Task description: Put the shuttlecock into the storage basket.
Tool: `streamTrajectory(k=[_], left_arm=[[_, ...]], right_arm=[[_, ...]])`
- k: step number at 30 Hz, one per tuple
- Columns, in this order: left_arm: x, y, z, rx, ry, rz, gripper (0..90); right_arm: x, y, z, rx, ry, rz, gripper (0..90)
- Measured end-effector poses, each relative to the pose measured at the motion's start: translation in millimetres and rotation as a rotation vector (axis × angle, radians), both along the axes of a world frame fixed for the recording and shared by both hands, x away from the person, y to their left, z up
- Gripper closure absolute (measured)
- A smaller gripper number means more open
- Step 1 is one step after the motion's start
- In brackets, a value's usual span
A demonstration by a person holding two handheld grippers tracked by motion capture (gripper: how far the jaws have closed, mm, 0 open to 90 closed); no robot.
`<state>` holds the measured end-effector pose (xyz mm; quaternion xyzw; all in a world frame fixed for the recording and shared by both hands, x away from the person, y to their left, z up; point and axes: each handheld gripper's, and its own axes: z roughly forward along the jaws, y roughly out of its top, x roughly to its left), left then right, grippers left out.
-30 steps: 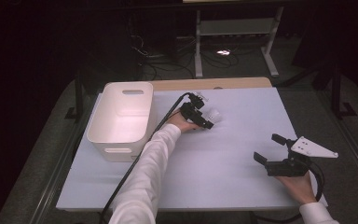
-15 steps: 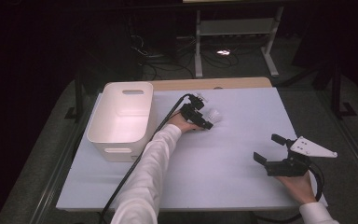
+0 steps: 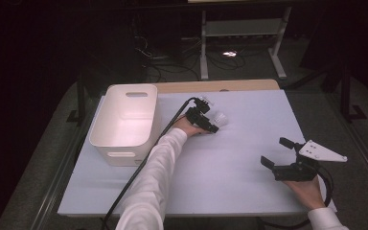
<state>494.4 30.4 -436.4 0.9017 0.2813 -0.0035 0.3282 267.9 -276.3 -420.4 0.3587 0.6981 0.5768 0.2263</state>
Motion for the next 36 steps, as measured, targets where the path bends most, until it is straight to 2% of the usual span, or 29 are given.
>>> streamTrajectory(k=[8, 19, 25, 30, 33, 36], left_arm=[[-0.1, 0.1, 0.7, 0.006, -0.007, 0.001, 37.0], [-0.3, 0.0, 2.3, 0.004, -0.029, 0.014, 51.5], [-0.6, 0.3, 4.4, 0.004, -0.043, 0.004, 60.3], [-0.8, 1.1, 5.5, -0.005, -0.041, 0.009, 61.7], [-1.5, 1.5, 8.1, 0.009, -0.045, -0.004, 62.3], [-3.0, 1.0, 10.1, -0.012, -0.044, 0.003, 62.4]], right_arm=[[0.5, 0.4, -0.2, 0.000, -0.001, 0.000, 0.0], [0.4, 0.4, 0.1, 0.001, -0.001, -0.002, 0.0], [0.1, 0.2, 0.3, 0.002, -0.001, -0.001, 0.0], [0.3, 0.6, 0.5, 0.001, -0.001, -0.002, 0.0], [0.7, 0.6, 0.7, 0.000, -0.007, -0.001, 0.0], [0.8, 0.7, 0.5, 0.000, -0.003, 0.000, 0.0]])
